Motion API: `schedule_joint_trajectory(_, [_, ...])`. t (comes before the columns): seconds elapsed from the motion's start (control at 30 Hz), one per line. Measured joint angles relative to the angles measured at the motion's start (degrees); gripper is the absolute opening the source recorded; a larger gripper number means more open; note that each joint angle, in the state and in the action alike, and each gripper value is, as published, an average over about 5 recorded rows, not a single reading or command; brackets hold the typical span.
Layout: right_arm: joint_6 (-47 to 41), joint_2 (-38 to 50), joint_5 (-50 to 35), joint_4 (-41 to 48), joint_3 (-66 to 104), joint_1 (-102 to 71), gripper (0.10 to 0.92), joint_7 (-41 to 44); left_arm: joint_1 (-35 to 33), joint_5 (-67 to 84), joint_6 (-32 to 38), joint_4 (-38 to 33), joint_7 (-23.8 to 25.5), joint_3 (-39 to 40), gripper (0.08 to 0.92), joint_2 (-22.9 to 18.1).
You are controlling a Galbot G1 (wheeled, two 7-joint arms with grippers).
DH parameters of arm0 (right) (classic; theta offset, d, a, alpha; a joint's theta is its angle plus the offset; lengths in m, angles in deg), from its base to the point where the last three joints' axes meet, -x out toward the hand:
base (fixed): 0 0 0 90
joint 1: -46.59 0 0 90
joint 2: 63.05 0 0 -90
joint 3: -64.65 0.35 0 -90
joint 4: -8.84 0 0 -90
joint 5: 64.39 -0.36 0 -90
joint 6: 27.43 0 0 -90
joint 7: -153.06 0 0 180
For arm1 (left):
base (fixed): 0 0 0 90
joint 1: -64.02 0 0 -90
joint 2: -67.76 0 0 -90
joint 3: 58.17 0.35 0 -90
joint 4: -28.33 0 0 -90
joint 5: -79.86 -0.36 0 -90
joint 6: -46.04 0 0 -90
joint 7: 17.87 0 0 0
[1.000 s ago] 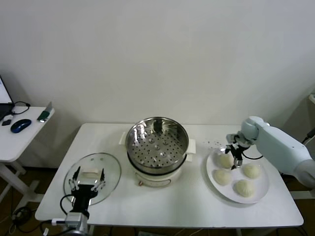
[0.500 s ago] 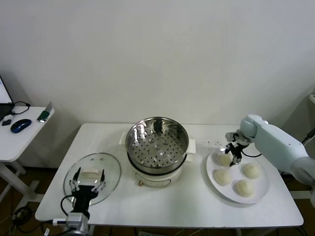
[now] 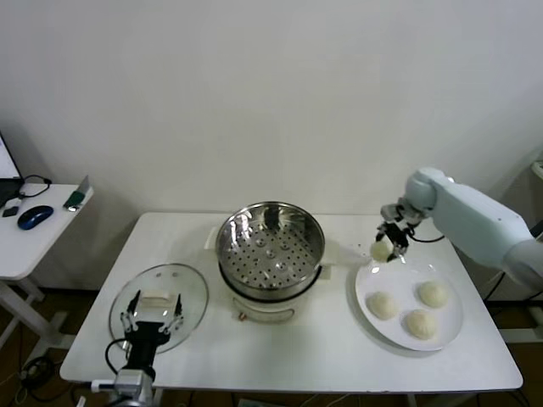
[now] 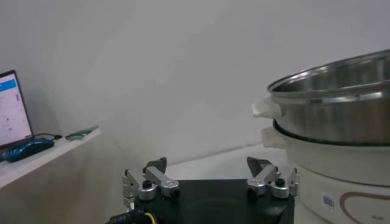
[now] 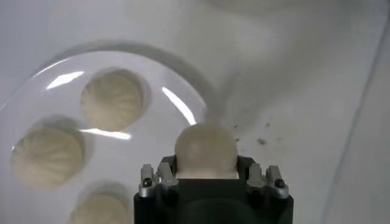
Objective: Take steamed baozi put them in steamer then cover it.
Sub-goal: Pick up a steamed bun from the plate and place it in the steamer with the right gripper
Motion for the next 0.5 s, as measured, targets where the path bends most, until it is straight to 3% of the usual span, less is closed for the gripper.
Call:
schedule_joint_trajectory(0.23, [6.6, -5.8, -1.9, -2.4, -6.6, 9.9, 0.645, 0.0, -0.9, 0.0, 0.3, -0.4, 0.1, -0.1, 0.823, -0.1])
schedule_joint_trajectory(0.5, [14.2, -13.9, 2.2, -4.8, -8.9, 14.5, 0.651, -1.2, -1.6, 0.2, 0.3, -0.6, 0.0, 0.1, 0.823, 0.2])
